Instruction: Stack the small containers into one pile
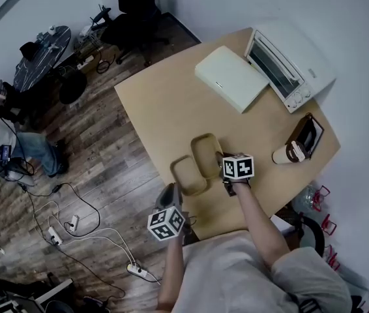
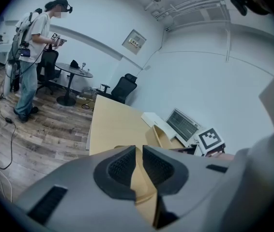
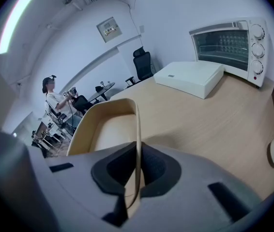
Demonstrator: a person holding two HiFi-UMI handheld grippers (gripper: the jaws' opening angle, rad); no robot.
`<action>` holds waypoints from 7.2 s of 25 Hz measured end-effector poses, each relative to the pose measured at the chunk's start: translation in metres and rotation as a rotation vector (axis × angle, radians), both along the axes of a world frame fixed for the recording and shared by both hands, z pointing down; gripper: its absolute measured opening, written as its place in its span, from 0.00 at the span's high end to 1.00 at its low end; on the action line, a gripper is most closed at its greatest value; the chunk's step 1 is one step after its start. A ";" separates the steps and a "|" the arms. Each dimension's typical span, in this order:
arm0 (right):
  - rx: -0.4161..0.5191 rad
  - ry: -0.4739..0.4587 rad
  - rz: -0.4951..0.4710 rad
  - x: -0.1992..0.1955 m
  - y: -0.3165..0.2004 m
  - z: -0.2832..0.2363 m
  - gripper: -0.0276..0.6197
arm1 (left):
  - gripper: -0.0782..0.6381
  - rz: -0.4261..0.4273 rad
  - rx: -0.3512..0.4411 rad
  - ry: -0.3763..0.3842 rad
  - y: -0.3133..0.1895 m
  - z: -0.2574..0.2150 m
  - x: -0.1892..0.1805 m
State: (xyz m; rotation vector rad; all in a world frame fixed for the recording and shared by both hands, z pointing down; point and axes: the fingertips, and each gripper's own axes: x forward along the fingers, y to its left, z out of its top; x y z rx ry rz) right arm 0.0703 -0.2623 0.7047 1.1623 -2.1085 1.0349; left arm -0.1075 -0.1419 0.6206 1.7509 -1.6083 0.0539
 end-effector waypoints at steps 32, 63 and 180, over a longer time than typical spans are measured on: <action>-0.015 0.176 -0.153 -0.076 0.072 0.017 0.93 | 0.83 -0.062 0.027 -0.004 0.063 0.003 -0.075; 0.060 0.198 -0.148 -0.082 0.071 0.006 0.82 | 0.83 -0.099 0.013 -0.013 0.089 0.002 -0.099; 0.282 0.033 -0.308 -0.032 0.215 -0.052 0.95 | 0.88 0.199 -0.023 -0.177 0.126 -0.002 0.038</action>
